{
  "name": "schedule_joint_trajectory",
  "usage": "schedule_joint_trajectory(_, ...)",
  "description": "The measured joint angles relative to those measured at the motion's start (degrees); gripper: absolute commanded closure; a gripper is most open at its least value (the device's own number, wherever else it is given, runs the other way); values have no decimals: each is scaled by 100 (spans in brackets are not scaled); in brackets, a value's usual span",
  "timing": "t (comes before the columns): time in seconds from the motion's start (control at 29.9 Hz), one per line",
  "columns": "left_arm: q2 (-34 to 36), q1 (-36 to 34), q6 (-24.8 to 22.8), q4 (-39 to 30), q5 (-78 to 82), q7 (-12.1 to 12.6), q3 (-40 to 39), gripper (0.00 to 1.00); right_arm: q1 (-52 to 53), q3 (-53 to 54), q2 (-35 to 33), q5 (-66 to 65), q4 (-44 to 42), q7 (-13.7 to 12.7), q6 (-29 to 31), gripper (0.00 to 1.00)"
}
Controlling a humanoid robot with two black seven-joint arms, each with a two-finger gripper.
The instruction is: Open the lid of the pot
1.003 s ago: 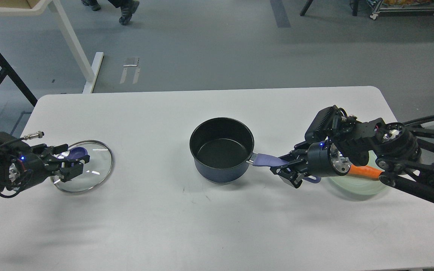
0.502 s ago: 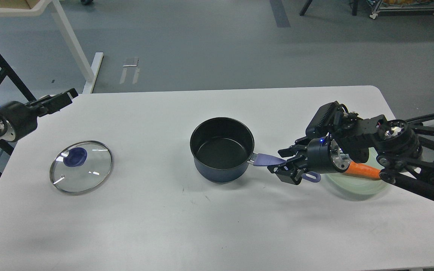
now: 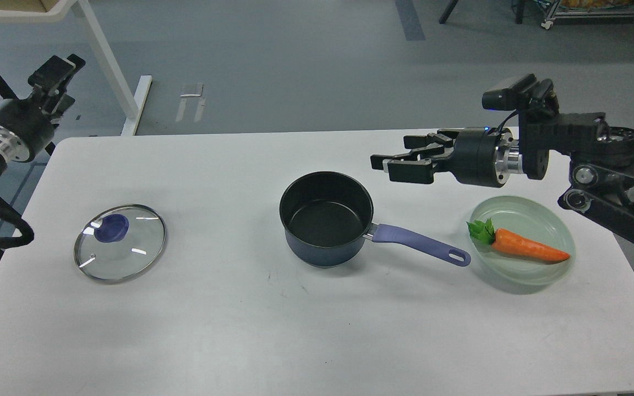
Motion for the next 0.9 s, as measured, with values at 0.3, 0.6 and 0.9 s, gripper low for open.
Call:
schedule_joint_trajectory(0.3, -1343, -2, -487, 1018, -1444, 15, -732, 1, -195, 41, 48, 2423, -781, -4, -1698, 1)
schedule_joint_trajectory(0.6, -2116, 72, -768, 1267, -2024, 23, -1270, 1, -393, 497, 789, 4721, -1784, 12, -2171, 1)
schedule_joint_trajectory(0.9, -2576, 127, -980, 1472, -2625, 20, -1338, 1, -933, 1522, 1358, 7051, -2338, 18, -2200, 1)
